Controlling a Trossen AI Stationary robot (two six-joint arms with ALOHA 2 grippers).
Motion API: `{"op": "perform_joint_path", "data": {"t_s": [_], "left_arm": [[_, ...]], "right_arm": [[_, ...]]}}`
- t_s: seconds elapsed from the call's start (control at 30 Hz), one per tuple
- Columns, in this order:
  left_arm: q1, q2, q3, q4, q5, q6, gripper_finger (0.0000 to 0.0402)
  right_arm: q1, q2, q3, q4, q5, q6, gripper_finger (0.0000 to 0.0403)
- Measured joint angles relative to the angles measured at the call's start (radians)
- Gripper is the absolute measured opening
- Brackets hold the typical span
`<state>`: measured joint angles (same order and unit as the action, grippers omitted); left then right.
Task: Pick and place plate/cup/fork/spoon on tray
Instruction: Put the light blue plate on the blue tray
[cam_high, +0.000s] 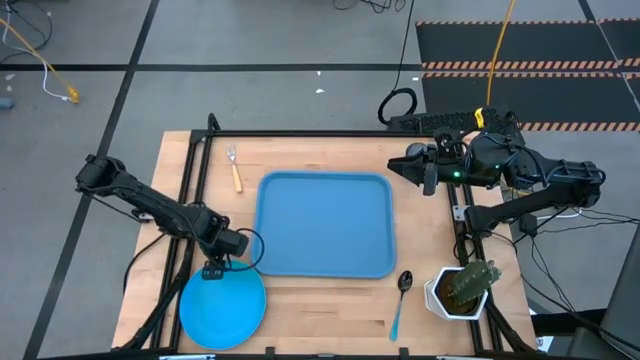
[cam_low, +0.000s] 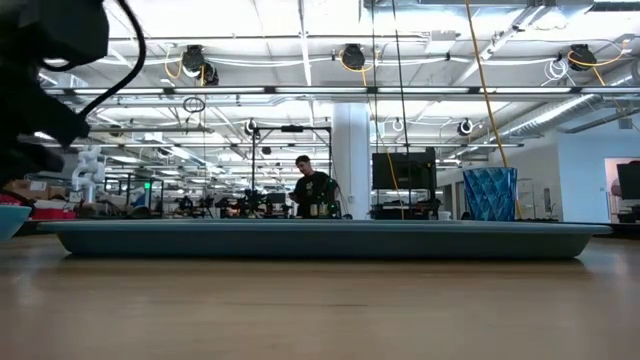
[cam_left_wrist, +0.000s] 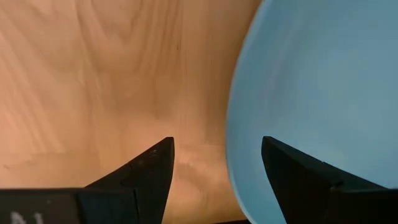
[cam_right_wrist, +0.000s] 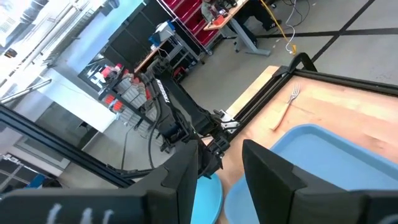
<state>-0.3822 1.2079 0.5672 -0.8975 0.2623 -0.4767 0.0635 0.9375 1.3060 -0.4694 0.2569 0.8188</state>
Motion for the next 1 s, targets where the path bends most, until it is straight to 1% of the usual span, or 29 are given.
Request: {"op": "perform_joint_path", "data": {"t_s": [0.1, 0.17, 0.23, 0.33, 0.37, 0.5, 0.67, 0.73, 0.87, 1.0], "left_arm": [[-0.006, 0.0, -0.012, 0.004, 0.0, -0.036, 0.0232], [-0.006, 0.0, -0.011, -0.002, 0.001, -0.054, 0.0201], [-0.006, 0.0, -0.007, -0.007, 0.015, -0.06, 0.0149], [-0.006, 0.0, -0.007, -0.007, 0.063, -0.082, 0.0045], [-0.006, 0.0, -0.007, -0.007, 0.078, -0.098, 0.0024], [-0.006, 0.0, -0.007, -0.007, 0.136, -0.125, 0.001], [-0.006, 0.0, -0.003, -0.01, 0.21, -0.139, 0.0007], [-0.006, 0.0, 0.022, -0.013, 0.23, -0.145, 0.0006], [0.009, 0.0, 0.09, -0.041, 0.226, -0.18, 0.0006], [0.052, 0.0, 0.146, -0.048, 0.161, -0.287, 0.0006]], "right_arm": [[0.0, 0.0, 0.0, 0.0, 0.0, 0.007, 0.0121], [0.0, 0.0, 0.0, 0.0, 0.0, 0.007, 0.0121], [0.0, 0.0, 0.0, 0.0, 0.0, 0.006, 0.0121], [0.0, 0.0, 0.0, 0.0, 0.001, 0.004, 0.0121], [0.0, 0.0, 0.0, 0.0, 0.001, 0.002, 0.0121], [0.0, 0.0, 0.0, 0.0, 0.002, -0.017, 0.0121], [0.0, 0.0, 0.0, 0.0, 0.002, -0.019, 0.0121], [0.0, 0.0, 0.0, 0.0, 0.001, -0.022, 0.0121], [0.0, 0.0, -0.001, 0.001, 0.001, -0.031, 0.0121], [0.0, -0.002, -0.032, 0.001, 0.0, -0.02, 0.0121]]}}
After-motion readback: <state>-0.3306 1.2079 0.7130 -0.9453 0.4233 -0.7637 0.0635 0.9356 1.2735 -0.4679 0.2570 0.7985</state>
